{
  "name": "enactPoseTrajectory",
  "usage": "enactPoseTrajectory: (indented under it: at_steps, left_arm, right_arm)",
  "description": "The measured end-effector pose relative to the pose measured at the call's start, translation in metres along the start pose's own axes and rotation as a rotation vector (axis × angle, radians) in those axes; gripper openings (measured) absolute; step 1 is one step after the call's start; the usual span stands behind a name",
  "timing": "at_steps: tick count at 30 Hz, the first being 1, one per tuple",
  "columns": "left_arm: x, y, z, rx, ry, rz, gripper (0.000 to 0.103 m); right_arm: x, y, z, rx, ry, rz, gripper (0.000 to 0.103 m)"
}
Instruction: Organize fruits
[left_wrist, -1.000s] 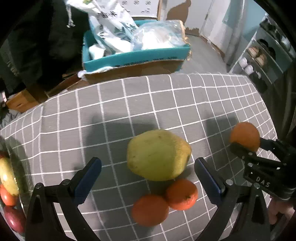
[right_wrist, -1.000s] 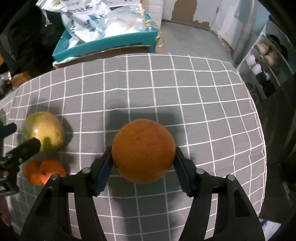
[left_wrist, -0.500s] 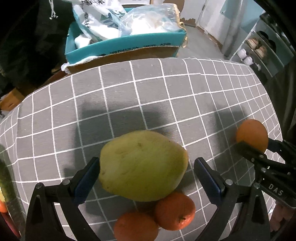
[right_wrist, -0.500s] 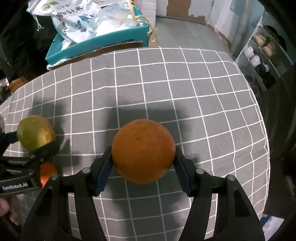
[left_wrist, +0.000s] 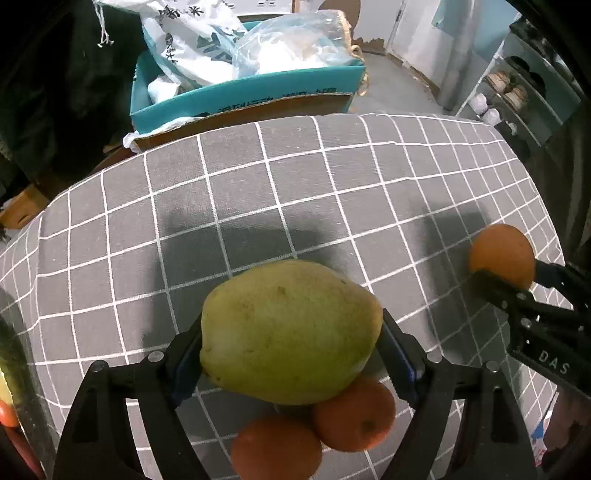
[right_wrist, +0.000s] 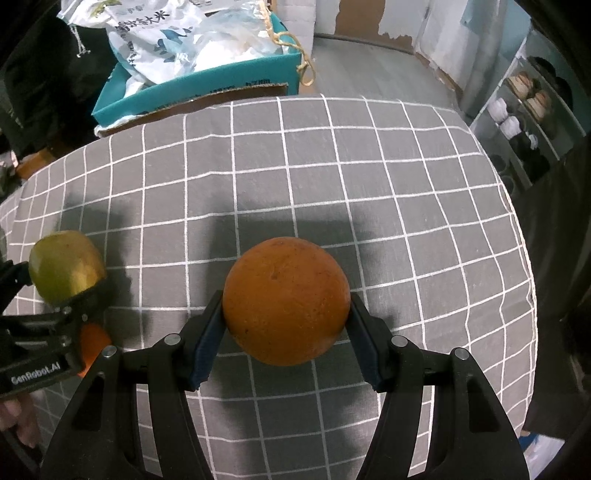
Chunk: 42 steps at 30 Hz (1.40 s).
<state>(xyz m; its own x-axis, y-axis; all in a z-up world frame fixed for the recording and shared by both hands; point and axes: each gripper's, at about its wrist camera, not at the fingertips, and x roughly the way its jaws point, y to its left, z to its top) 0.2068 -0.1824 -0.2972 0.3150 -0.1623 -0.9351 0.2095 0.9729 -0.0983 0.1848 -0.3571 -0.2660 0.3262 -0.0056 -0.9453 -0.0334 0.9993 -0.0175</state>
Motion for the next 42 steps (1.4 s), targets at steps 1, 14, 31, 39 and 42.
enactPoseTrajectory:
  at_steps: [1,14,31,39,42]
  left_arm:
    - [-0.002,-0.001,-0.001,0.002,-0.005,0.003,0.085]
    - [-0.053,0.008,-0.006,-0.007,-0.098,0.013,0.085]
    - [-0.142,0.02,-0.026,-0.027,-0.234,0.031,0.085]
    - [-0.18,0.024,-0.038,-0.018,-0.297,0.044,0.085]
    - [-0.192,0.029,-0.044,-0.024,-0.316,0.044,0.085]
  right_arm:
    - [-0.001,0.001,0.0,-0.002,-0.003,0.001,0.063]
    - [-0.036,0.019,0.003,-0.045,-0.082,0.004,0.063]
    - [-0.118,0.038,-0.005,-0.093,-0.228,0.025,0.063]
    - [-0.154,0.05,-0.011,-0.125,-0.292,0.047,0.063]
    - [-0.166,0.054,-0.013,-0.135,-0.315,0.049,0.063]
